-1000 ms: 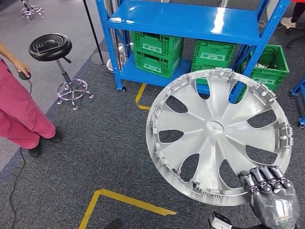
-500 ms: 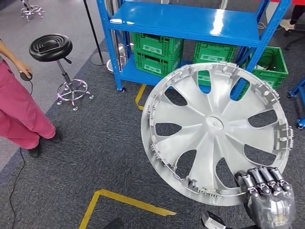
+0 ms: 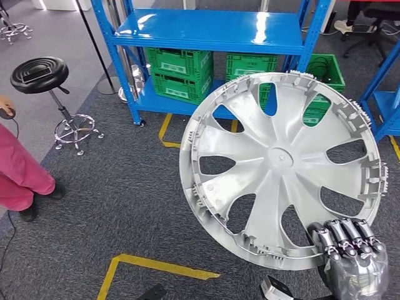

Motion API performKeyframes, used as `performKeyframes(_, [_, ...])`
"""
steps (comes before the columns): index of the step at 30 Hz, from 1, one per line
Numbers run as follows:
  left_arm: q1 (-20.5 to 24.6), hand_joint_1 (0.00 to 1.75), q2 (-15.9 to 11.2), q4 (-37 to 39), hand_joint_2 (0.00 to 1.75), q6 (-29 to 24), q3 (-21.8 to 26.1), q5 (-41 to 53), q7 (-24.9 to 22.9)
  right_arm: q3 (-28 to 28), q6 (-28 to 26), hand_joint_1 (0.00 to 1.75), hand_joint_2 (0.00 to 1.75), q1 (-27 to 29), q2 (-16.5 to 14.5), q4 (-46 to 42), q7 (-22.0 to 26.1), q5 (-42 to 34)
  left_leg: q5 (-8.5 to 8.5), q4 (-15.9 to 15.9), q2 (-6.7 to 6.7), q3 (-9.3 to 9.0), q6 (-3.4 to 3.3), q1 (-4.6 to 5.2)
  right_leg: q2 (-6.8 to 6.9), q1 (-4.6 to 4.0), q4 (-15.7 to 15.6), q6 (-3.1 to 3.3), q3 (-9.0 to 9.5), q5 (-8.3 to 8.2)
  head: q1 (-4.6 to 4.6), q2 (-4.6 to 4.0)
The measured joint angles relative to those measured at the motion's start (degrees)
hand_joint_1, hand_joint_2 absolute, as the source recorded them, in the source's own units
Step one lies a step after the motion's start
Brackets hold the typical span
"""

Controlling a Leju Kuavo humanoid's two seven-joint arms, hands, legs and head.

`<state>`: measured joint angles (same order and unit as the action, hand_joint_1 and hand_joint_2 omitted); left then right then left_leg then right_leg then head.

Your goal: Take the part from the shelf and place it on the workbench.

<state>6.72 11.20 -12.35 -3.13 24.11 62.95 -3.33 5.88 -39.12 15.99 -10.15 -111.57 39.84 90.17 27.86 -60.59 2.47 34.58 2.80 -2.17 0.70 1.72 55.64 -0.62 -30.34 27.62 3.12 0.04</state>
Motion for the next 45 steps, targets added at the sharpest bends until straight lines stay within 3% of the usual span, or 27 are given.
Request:
performKeyframes(2, [-0.1, 0.00, 0.0, 0.0, 0.00, 0.0, 0.0, 0.0, 0.0, 0.0, 0.0, 1.75, 1.75, 0.0, -0.3, -0.1, 0.0, 0.0, 5.31, -8.1, -1.71, 2.79, -0.06, 0.07, -1.01, -0.12, 0.0, 0.31, -0.67, -0.70, 0.14, 0.00])
performKeyframes(3, [-0.1, 0.00, -0.1, 0.0, 0.00, 0.0, 0.0, 0.0, 0.0, -0.1, 0.0, 1.75, 1.75, 0.0, -0.3, -0.1, 0.0, 0.0, 6.79, -11.3, -1.95, 3.72, -0.14, 0.11, -1.61, -0.21, 0.1, 0.28, -1.06, -0.97, 0.16, 0.00])
performKeyframes(4, [-0.1, 0.00, -0.1, 0.0, 0.00, 0.0, 0.0, 0.0, 0.0, 0.0, 0.0, 1.75, 1.75, 0.0, -0.4, -0.1, 0.0, 0.0, 7.12, -12.5, -2.04, 3.78, -0.24, 0.15, -2.26, -0.26, 0.2, 0.17, -1.42, -1.19, 0.16, 0.00])
performKeyframes(5, [-0.2, 0.00, -0.1, 0.0, 0.00, 0.0, 0.0, 0.0, 0.0, 0.0, 0.0, 1.75, 1.75, 0.0, -0.4, -0.1, 0.1, 0.0, 6.30, -11.4, -2.12, 2.74, -0.36, 0.16, -2.93, -0.23, 0.3, 0.01, -1.77, -1.36, 0.14, 0.00])
performKeyframes(8, [-0.1, 0.00, -0.2, 0.0, 0.00, 0.0, 0.0, 0.0, 0.0, -0.1, 0.0, 1.75, 1.75, 0.0, -0.4, -0.1, 0.1, 0.0, 2.00, -0.1, -4.16, -3.58, -0.67, 0.02, -4.85, -0.02, 1.0, -0.82, -2.72, -1.75, 0.16, 0.00])
performKeyframes(9, [-0.1, 0.00, -0.1, 0.0, 0.00, 0.0, 0.0, 0.0, 0.0, -0.1, 0.0, 1.75, 1.75, 0.0, -0.4, -0.1, 0.1, 0.0, 1.36, 2.3, -4.79, -4.74, -0.85, 0.08, -5.31, -0.02, 1.2, -1.22, -3.00, -1.87, 0.14, 0.00])
performKeyframes(10, [-0.1, 0.00, -0.1, 0.0, 0.00, 0.0, 0.0, 0.0, 0.0, -0.2, 0.0, 1.75, 1.75, 0.0, -0.4, -0.2, 0.1, 0.0, 1.18, 3.3, -5.15, -5.13, -1.12, 0.24, -5.69, 0.01, 1.3, -1.65, -3.24, -2.04, 0.10, 0.00])
performKeyframes(12, [-0.1, 0.00, -0.1, 0.0, 0.00, -0.1, 0.0, 0.0, 0.1, -0.2, 0.0, 1.75, 1.75, 0.1, -0.4, -0.2, 0.1, 0.0, 0.77, 3.1, -4.29, -4.81, -1.99, 0.60, -6.20, 0.24, 1.1, -2.52, -3.72, -2.45, 0.01, 0.00])
performKeyframes(13, [0.0, 0.00, -0.1, 0.0, 0.00, -0.1, 0.0, -0.1, 0.1, -0.3, 0.0, 1.75, 1.75, 0.1, -0.4, -0.2, 0.1, 0.0, 0.50, 3.1, -3.82, -4.71, -2.49, 0.68, -5.67, 0.36, 1.4, -2.77, -4.13, -2.29, -0.02, 0.00])
performKeyframes(14, [0.0, 0.00, 0.0, 0.0, 0.00, -0.1, 0.0, -0.1, 0.1, -0.3, 0.0, 1.75, 1.75, 0.1, -0.4, -0.3, 0.1, 0.0, 0.25, 3.2, -3.31, -4.56, -3.03, 0.74, -4.65, 0.38, 2.5, -2.89, -4.85, -1.51, -0.13, 0.00])
performKeyframes(16, [0.0, 0.00, 0.0, 0.0, 0.00, -0.1, 0.0, -0.1, 0.1, -0.4, 0.0, 1.75, 1.75, 0.0, -0.4, -0.3, 0.2, 0.0, -0.11, 3.4, -2.14, -4.13, -3.85, 1.00, -2.06, 0.24, 8.6, -2.84, -7.72, 2.10, -0.35, 0.00])
performKeyframes(18, [-0.2, 0.00, 0.0, 0.0, 0.00, -0.1, 0.0, -0.2, 0.1, -0.6, 0.0, 1.75, 1.75, 0.0, -0.4, -0.3, 0.2, 0.0, -0.30, 3.3, -0.85, -3.60, -4.25, 1.43, -1.18, 0.08, 16.5, -2.83, -11.06, 5.79, -0.44, 0.00])
performKeyframes(19, [-0.3, 0.00, 0.0, 0.0, 0.00, -0.1, 0.0, -0.2, 0.1, -0.6, 0.0, 1.75, 1.75, 0.0, -0.4, -0.3, 0.2, 0.0, -0.36, 3.3, -0.15, -3.41, -4.34, 1.63, -1.09, 0.00, 18.4, -2.77, -11.65, 6.37, -0.43, 0.00])
performKeyframes(20, [-0.4, 0.00, 0.0, 0.0, 0.00, -0.1, 0.0, -0.2, 0.1, -0.6, 0.0, 1.75, 1.75, 0.0, -0.4, -0.3, 0.2, 0.0, -0.40, 3.3, 0.49, -3.30, -4.39, 1.80, -0.97, -0.10, 18.0, -2.63, -11.02, 5.87, -0.44, 0.00])
performKeyframes(21, [-0.4, 0.00, 0.0, 0.0, 0.00, -0.1, 0.0, -0.2, 0.1, -0.7, 0.0, 1.75, 1.75, 0.1, -0.4, -0.3, 0.2, 0.0, -0.42, 3.3, 1.09, -3.26, -4.40, 1.95, -0.62, -0.24, 15.2, -2.37, -9.14, 4.52, -0.43, 0.00])
performKeyframes(24, [-0.3, 0.00, 0.0, 0.0, 0.00, -0.1, 0.0, -0.2, 0.1, -0.8, 0.0, 1.75, 1.75, -0.1, -0.4, -0.3, 0.2, 0.0, -0.33, 3.1, 2.69, -3.29, -4.03, 2.46, 2.57, -1.08, 3.7, -1.28, -1.99, 1.15, -0.38, 0.00])
performKeyframes(26, [-0.3, 0.00, 0.0, 0.0, 0.00, -0.1, 0.0, -0.2, 0.1, -0.9, 0.0, 1.75, 1.75, -0.2, -0.4, -0.3, 0.2, 0.0, -0.38, 2.9, 3.65, -3.22, -3.52, 2.71, 3.11, -1.52, 1.7, -0.70, -1.00, 1.01, -0.32, 0.00])
performKeyframes(28, [-0.2, 0.00, 0.0, 0.0, 0.00, -0.1, 0.0, -0.1, 0.1, -0.9, 0.0, 1.75, 1.75, -0.2, -0.4, -0.3, 0.1, 0.0, -0.19, 2.7, 4.19, -3.21, -2.97, 2.57, 1.85, -1.42, 1.6, -0.11, -1.28, 0.56, -0.30, 0.00])
performKeyframes(30, [-0.1, 0.00, 0.1, 0.0, 0.00, -0.1, 0.0, -0.1, 0.2, -1.0, 0.0, 1.75, 1.75, -0.3, -0.5, -0.3, 0.1, 0.0, 1.97, 0.0, 1.98, -2.17, -2.32, 2.26, 0.70, -1.16, 1.3, 0.49, -1.45, 0.10, -0.12, 0.00])
performKeyframes(32, [-0.2, 0.00, 0.0, 0.0, 0.00, -0.1, 0.0, -0.1, 0.2, -1.2, 0.0, 1.75, 1.75, -0.5, -0.5, -0.3, 0.1, 0.0, 5.88, -7.1, -1.03, 0.81, -1.92, 2.01, -0.50, -1.09, 1.3, 0.85, -1.68, -0.16, 0.11, 0.00])
performKeyframes(33, [-0.3, 0.00, 0.0, 0.0, 0.00, -0.1, 0.0, -0.1, 0.2, -1.3, 0.0, 1.75, 1.75, -0.6, -0.5, -0.3, 0.1, 0.0, 7.38, -10.8, -1.65, 2.43, -1.84, 1.96, -1.17, -1.13, 1.3, 0.94, -1.79, -0.22, 0.15, 0.00])
performKeyframes(35, [-0.5, 0.00, 0.0, 0.0, 0.00, -0.1, 0.0, 0.0, 0.2, -1.3, 0.0, 1.75, 1.75, -0.6, -0.5, -0.3, 0.1, 0.0, 7.30, -13.6, -2.04, 3.64, -1.90, 1.95, -2.66, -1.21, 1.4, 0.97, -1.86, -0.29, 0.16, 0.00])
performKeyframes(37, [-0.4, 0.00, -0.1, 0.0, 0.00, -0.1, 0.0, 0.0, 0.2, -1.3, 0.0, 1.75, 1.75, -0.7, -0.5, -0.3, 0.1, 0.0, 3.23, -7.8, -2.80, 1.04, -2.25, 1.94, -4.10, -1.21, 1.5, 0.91, -1.79, -0.32, 0.15, 0.00])
performKeyframes(39, [-0.4, 0.00, -0.1, 0.0, 0.00, -0.1, 0.0, 0.0, 0.2, -1.3, 0.0, 1.75, 1.75, -0.8, -0.5, -0.3, 0.1, 0.0, 0.13, -0.5, -5.35, -2.17, -2.74, 1.81, -5.39, -1.19, 1.7, 0.61, -2.00, -0.40, 0.11, 0.00])
performKeyframes(41, [-0.3, 0.00, -0.2, 0.0, 0.00, -0.1, 0.0, 0.0, 0.2, -1.3, 0.0, 1.75, 1.75, -0.9, -0.5, -0.3, 0.1, 0.0, -0.13, 2.3, -6.83, -3.16, -3.02, 1.81, -6.50, -0.98, 1.8, -0.11, -2.72, -0.71, 0.22, 0.00])
performKeyframes(43, [-0.3, 0.00, -0.1, 0.0, 0.00, -0.1, 0.0, 0.0, 0.1, -1.3, 0.0, 1.75, 1.75, -0.9, -0.5, -0.2, 0.1, 0.0, -0.23, 3.1, -5.86, -3.19, -3.36, 1.81, -7.13, -0.75, 1.8, -0.87, -3.47, -0.94, 0.35, 0.00])
performKeyframes(45, [-0.2, 0.00, 0.0, 0.0, 0.00, -0.1, 0.0, 0.0, 0.1, -1.3, 0.0, 1.75, 1.75, -0.9, -0.5, -0.2, 0.1, 0.0, -0.63, 3.8, -4.59, -3.42, -3.95, 1.64, -5.00, -0.87, 3.8, -1.34, -4.86, 0.43, 0.09, 0.00])
